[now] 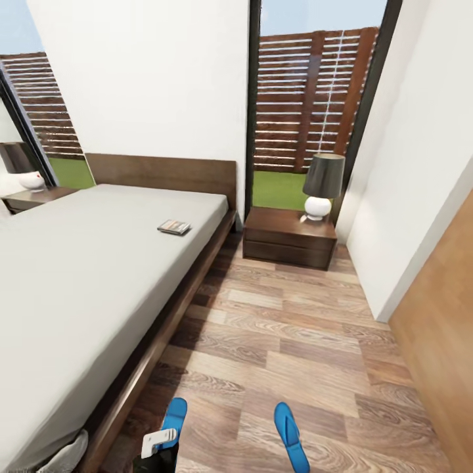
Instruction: In the bedroom, move the book from the bed onto either nightstand, and place the two sandals side by side next to the bed.
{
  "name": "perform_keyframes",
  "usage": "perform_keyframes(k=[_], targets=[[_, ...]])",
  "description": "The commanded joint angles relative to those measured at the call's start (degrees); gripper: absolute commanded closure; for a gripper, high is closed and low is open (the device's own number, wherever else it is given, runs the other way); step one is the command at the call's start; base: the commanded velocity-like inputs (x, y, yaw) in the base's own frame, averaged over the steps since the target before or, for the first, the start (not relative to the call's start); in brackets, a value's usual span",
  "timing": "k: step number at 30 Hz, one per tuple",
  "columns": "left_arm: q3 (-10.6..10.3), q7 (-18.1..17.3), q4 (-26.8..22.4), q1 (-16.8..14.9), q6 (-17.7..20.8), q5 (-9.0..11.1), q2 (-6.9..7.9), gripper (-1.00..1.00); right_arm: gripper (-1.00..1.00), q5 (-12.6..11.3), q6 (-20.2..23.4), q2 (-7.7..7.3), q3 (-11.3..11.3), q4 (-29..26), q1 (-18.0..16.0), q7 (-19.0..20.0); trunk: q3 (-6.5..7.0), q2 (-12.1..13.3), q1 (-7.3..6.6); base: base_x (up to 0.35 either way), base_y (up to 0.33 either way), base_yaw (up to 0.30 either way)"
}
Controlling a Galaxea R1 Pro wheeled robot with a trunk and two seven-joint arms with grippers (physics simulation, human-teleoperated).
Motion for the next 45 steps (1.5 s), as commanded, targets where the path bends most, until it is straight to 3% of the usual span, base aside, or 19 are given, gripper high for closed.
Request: perform_keyframes(k=[1,45], targets=[[-0.5,-0.1,0.1,-0.1,-0.2,0.6,0.02,1.00,-1.00,-0.5,0.1,0.00,-0.1,0.0,0.0,0.3,-0.04,0.0,-0.01,0.000,0.000,0.209],[-0.5,-0.1,0.1,-0.1,-0.2,0.6,0.02,1.00,-1.00,-0.5,0.1,-0.04,-0.1,0.0,0.0,0.5,-0.04,0.0,-0.01,0.034,-0.031,0.017]])
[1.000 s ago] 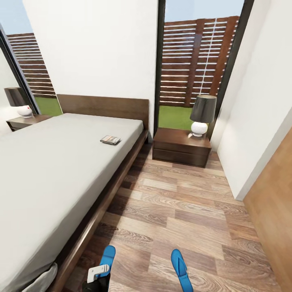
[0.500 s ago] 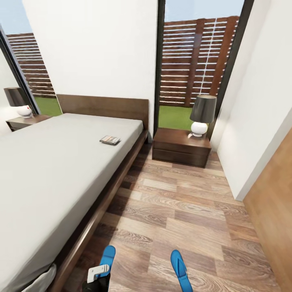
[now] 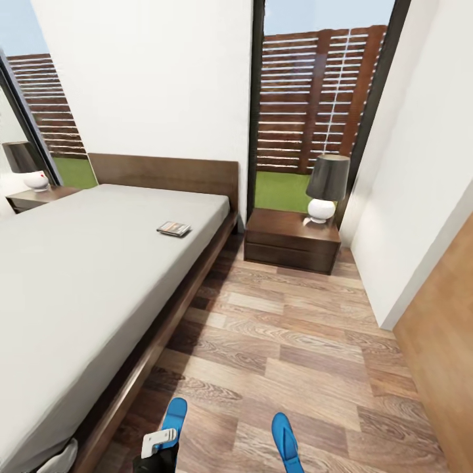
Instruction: In the bedroom, move the book from the bed onto either nightstand, and place the two sandals side by side next to the bed.
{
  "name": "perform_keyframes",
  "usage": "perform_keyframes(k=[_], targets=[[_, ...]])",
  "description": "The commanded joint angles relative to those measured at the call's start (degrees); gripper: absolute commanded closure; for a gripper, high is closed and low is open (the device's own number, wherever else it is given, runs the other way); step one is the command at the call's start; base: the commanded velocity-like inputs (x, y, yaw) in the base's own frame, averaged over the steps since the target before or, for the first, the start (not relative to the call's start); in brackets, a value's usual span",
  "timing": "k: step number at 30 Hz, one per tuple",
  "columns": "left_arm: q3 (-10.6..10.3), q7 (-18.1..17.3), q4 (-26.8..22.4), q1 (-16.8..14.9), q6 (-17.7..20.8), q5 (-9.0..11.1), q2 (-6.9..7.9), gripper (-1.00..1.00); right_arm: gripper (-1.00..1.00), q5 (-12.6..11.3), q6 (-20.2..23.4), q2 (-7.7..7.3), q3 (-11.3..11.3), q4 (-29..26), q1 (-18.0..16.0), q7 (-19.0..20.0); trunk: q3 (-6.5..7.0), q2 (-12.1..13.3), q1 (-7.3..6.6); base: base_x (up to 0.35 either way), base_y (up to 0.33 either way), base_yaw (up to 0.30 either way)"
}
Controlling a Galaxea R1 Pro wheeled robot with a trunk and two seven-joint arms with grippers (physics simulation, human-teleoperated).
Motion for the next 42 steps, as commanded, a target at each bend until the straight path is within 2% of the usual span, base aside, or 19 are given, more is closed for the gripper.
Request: perform_keyframes(k=[1,17,32,42], targets=[[-0.5,0.0,0.1,0.0,-0.2,0.6,0.02,1.00,-1.00,-0.4,0.1,0.00,-0.1,0.0,0.0,0.3,-0.04,0.0,-0.01,0.004,-0.004,0.080],[-0.5,0.0,0.1,0.0,-0.2,0.6,0.02,1.00,-1.00,-0.4,0.1,0.02,-0.1,0.0,0.0,0.3,-0.29,0.0,-0.01,0.003,-0.002,0.211],[-0.5,0.0,0.1,0.0,-0.2,0.6,0.02,1.00,-1.00,-0.4,0.0,0.04,-0.1,0.0,0.0,0.3,-0.30,0.0,-0.01,0.174,-0.138,0.020],[-0.5,0.0,0.1,0.0,-0.3,0.6,0.02,1.00,-1.00,-0.4,0.1,0.03,-0.1,0.0,0.0,0.2,-0.30,0.0,-0.01,0.023,-0.019,0.000]])
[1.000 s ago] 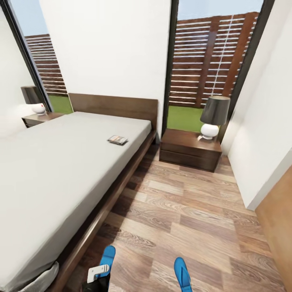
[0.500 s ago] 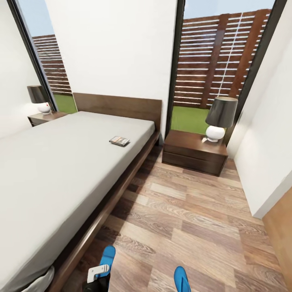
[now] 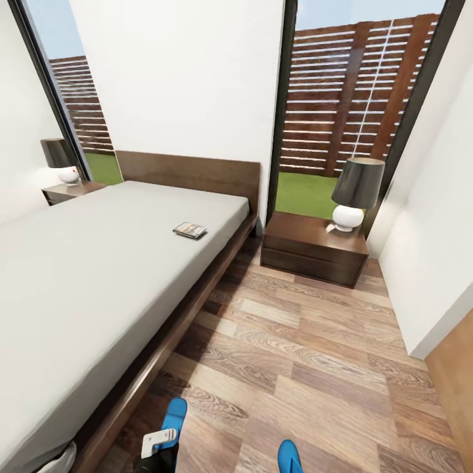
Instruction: In the bedroom, move the book from the bed onto either nightstand, and place the two sandals side by side next to the bed.
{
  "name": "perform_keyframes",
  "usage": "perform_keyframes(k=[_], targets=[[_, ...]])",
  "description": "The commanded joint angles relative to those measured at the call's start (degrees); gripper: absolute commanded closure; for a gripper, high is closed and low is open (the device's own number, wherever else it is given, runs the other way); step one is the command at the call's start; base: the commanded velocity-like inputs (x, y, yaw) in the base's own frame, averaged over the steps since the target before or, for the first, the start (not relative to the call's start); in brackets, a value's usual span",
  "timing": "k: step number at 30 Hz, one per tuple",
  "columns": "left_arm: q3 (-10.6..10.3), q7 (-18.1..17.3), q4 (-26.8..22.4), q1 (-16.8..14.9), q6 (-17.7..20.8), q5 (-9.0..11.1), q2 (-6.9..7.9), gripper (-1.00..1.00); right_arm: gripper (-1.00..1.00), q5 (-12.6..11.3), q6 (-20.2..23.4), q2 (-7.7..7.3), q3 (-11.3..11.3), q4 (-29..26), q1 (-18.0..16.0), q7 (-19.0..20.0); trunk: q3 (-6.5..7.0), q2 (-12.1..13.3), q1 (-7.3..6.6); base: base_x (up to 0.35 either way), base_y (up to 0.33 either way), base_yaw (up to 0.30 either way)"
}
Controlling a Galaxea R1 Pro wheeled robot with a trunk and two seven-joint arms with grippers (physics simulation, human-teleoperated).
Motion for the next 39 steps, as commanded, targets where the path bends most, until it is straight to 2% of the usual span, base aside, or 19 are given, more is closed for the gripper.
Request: perform_keyframes(k=[1,8,13,16,18,19,23,25,26,27,30,31,32,34,37,39], targets=[[-0.5,0.0,0.1,0.0,-0.2,0.6,0.02,1.00,-1.00,-0.4,0.1,0.01,-0.1,0.0,0.0,0.3,-0.04,0.0,-0.01,0.001,-0.001,0.000],[-0.5,0.0,0.1,0.0,-0.3,0.6,0.02,1.00,-1.00,0.0,0.1,0.02,0.0,0.0,0.0,0.2,-0.04,0.0,-0.01,0.000,0.000,0.000],[-0.5,0.0,0.1,0.0,-0.3,0.6,0.02,1.00,-1.00,0.3,0.6,2.12,0.6,-0.8,-0.1,-1.0,-0.04,0.0,-0.01,0.000,0.000,0.000],[-0.5,0.0,0.1,0.0,-0.3,0.6,0.02,1.00,-1.00,1.1,1.6,4.00,0.7,-4.4,-0.3,-4.5,-0.04,0.0,-0.01,0.000,0.000,0.000],[-0.5,0.0,0.1,0.0,-0.3,0.5,0.02,1.00,-1.00,2.1,3.1,4.58,0.8,-6.5,-0.4,-7.1,-0.04,0.0,-0.01,0.000,0.000,0.000],[-0.5,0.0,0.1,0.0,-0.3,0.5,0.02,1.00,-1.00,3.5,5.9,4.98,0.8,-8.7,-0.5,-10.0,-0.04,0.0,-0.01,0.000,0.000,0.000],[-0.5,0.0,0.1,0.0,-0.3,0.5,0.02,1.00,-1.00,6.2,14.0,5.42,0.8,-12.3,-2.3,-15.9,-0.04,0.0,-0.01,0.000,0.000,0.000],[-0.5,0.0,0.1,0.0,-0.3,0.5,0.02,1.00,-1.00,7.0,18.2,5.55,0.8,-13.2,-3.9,-18.2,-0.04,0.0,-0.01,0.000,0.000,0.000],[-0.5,0.0,0.1,0.0,-0.3,0.5,0.02,1.00,-1.00,7.7,21.9,5.75,0.8,-13.9,-6.0,-19.9,-0.04,0.0,-0.01,0.000,0.000,0.000],[-0.5,-0.1,0.1,0.0,-0.3,0.5,0.02,1.00,-1.00,7.9,23.4,5.94,0.8,-14.1,-7.2,-20.5,-0.04,0.0,-0.01,0.000,0.000,0.000],[-0.6,-0.1,0.0,0.0,-0.3,0.4,-0.03,1.00,-1.00,9.0,29.0,9.89,0.9,-10.4,-18.7,-24.1,-0.04,0.0,-0.01,0.000,0.000,0.000],[-0.6,-0.1,0.0,0.0,-0.3,0.4,-0.04,1.00,-1.00,9.1,29.9,10.36,0.9,-9.2,-20.0,-25.1,-0.04,0.0,-0.01,0.000,0.000,0.000],[-0.6,-0.1,0.0,0.0,-0.3,0.4,-0.05,1.00,-1.00,9.4,32.4,11.30,0.9,-5.8,-22.7,-28.3,-0.04,0.0,-0.01,0.000,0.000,0.000],[-0.6,-0.1,0.0,0.0,-0.3,0.3,-0.06,1.00,-1.00,9.5,34.3,11.88,0.9,-3.9,-24.2,-31.4,-0.04,0.0,-0.01,0.000,0.000,0.000],[-0.6,-0.1,0.0,0.0,-0.3,0.3,-0.06,1.00,-1.00,9.6,35.3,12.65,1.2,-3.0,-25.0,-33.2,-0.04,0.0,-0.01,0.000,0.000,0.000],[-0.6,-0.1,0.0,0.0,-0.3,0.3,-0.06,1.00,-1.00,9.7,35.9,13.59,3.0,-2.4,-25.4,-34.2,-0.04,0.0,-0.01,0.000,0.000,0.000]])
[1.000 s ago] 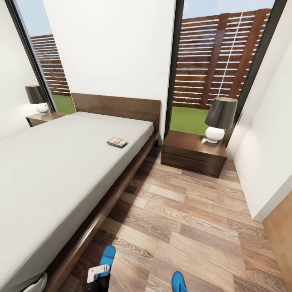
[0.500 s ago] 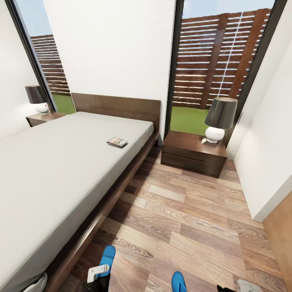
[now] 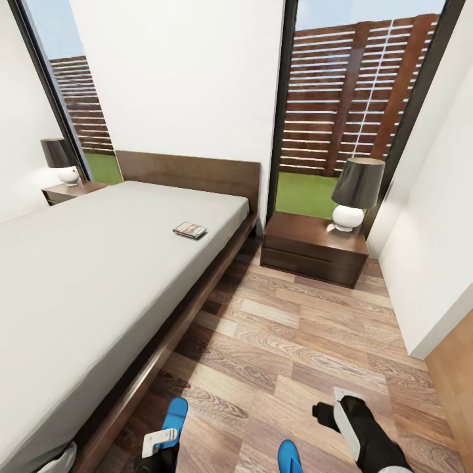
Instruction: In the bedroom, move the book from the bed onto either nightstand, and place the two sandals side by side next to the bed.
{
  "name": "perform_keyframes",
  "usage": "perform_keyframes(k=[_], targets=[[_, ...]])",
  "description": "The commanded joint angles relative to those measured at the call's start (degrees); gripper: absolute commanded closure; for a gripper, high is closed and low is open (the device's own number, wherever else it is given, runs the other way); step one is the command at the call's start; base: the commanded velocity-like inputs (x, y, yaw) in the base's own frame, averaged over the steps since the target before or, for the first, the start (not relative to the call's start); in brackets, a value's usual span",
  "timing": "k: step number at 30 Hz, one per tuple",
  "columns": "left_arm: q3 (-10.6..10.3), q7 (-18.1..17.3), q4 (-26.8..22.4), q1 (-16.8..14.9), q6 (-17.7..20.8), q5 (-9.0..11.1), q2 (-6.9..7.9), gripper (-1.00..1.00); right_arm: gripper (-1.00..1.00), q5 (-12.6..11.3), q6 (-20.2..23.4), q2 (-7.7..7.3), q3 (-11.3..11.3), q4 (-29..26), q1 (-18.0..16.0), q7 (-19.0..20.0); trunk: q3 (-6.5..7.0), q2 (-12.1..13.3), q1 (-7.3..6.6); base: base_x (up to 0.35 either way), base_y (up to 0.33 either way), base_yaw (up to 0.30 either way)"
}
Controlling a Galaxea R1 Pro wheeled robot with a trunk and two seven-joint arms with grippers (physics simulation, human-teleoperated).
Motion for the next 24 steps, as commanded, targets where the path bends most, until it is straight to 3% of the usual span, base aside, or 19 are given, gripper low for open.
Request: perform_keyframes(k=[1,3,4,5,6,10,13,24], targets=[[-0.5,0.0,0.1,0.0,-0.2,0.6,0.03,1.00,-1.00,-0.5,0.3,0.27,1.0,0.0,-0.1,-0.6,-0.05,0.0,-0.01,0.000,0.000,0.000],[-0.5,-0.1,0.0,0.0,-0.2,0.6,0.03,1.00,-1.00,-0.5,0.4,0.58,4.1,0.2,-0.2,-0.9,-0.05,0.0,-0.01,0.000,0.000,0.000],[-0.5,-0.1,0.0,0.0,-0.2,0.6,0.03,1.00,-1.00,-0.5,0.3,0.85,10.2,0.6,-0.3,-1.2,-0.05,0.0,-0.01,0.000,0.000,0.000],[-0.5,-0.1,0.0,0.0,-0.2,0.6,0.03,1.00,-1.00,-0.5,0.3,0.89,12.5,0.7,-0.3,-1.3,-0.05,0.0,-0.01,0.000,0.000,0.000],[-0.5,-0.1,0.0,0.0,-0.2,0.6,0.01,1.00,-1.00,-0.6,0.2,0.96,16.7,0.8,-0.4,-1.3,-0.05,0.0,-0.01,0.000,0.000,0.000],[-0.5,0.0,0.1,0.0,-0.2,0.6,-0.29,1.00,-1.00,-0.8,0.1,0.98,24.2,1.0,-0.4,-1.4,-0.05,0.0,-0.01,0.000,0.000,0.000],[-0.5,0.0,0.1,0.0,-0.2,0.6,-0.49,1.00,-1.00,-0.9,0.1,0.99,26.0,1.0,-0.4,-1.5,-0.05,0.0,-0.01,0.000,0.000,0.000],[-0.5,0.0,0.0,0.0,-0.2,0.6,-0.58,1.00,-1.00,-1.1,0.0,0.99,26.9,1.0,-0.4,-1.5,-1.66,-3.6,1.97,0.000,0.000,0.000]])
